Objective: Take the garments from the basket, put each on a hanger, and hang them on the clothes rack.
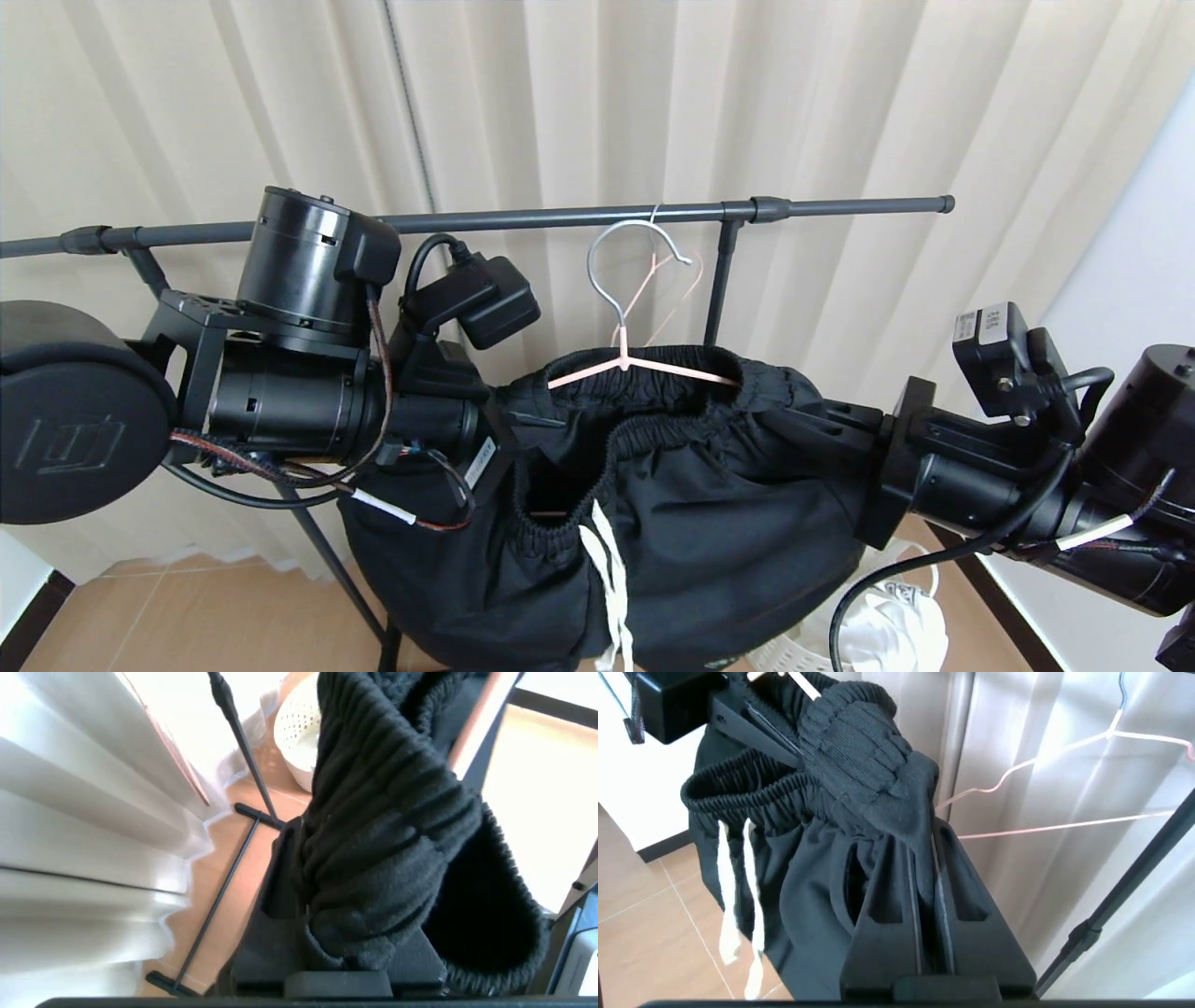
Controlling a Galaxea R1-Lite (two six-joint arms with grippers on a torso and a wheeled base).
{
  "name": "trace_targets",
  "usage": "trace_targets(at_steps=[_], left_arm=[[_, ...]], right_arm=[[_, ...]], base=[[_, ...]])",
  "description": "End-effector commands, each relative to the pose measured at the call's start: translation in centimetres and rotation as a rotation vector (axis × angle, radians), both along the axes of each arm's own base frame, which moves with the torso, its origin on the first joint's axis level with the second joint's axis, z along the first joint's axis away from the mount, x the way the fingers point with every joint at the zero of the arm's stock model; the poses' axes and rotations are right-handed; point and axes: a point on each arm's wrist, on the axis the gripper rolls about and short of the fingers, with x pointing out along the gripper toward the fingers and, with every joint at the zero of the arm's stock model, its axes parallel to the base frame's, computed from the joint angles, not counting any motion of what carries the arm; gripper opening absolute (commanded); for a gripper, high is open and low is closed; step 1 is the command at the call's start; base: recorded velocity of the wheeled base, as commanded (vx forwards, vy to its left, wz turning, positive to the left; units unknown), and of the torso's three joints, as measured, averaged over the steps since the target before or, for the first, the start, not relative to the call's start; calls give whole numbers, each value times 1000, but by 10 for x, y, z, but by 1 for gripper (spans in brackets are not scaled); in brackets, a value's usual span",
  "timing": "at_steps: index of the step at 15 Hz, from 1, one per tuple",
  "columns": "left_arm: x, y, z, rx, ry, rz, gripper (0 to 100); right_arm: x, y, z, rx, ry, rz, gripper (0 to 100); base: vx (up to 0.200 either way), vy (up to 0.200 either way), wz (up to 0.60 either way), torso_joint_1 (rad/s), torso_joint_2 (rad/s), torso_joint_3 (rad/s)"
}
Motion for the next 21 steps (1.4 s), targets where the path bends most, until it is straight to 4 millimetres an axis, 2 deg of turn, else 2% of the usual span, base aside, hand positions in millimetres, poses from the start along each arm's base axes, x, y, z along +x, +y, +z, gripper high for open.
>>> trace_targets(at_steps=[1, 7, 8, 12, 21], left_arm=[[-5, 0, 5, -8, -15, -6, 0], [-8, -1, 6, -2, -24, 0, 0], [-8, -1, 5, -1, -23, 0, 0], [-10, 3, 6, 10, -35, 34, 0], [-8, 8, 3, -18, -76, 71, 0]], right_arm=[[0, 0, -1, -4, 2, 2, 0], [1, 1, -3, -24, -3, 4, 0], [1, 1, -3, -26, -3, 4, 100], [-1, -1, -6, -32, 6, 34, 100], [8, -23, -4, -18, 1, 87, 100]], base=[[0, 0, 0, 0, 0, 0], [0, 0, 0, 0, 0, 0], [0, 0, 0, 0, 0, 0], [0, 0, 0, 0, 0, 0], [0, 0, 0, 0, 0, 0]])
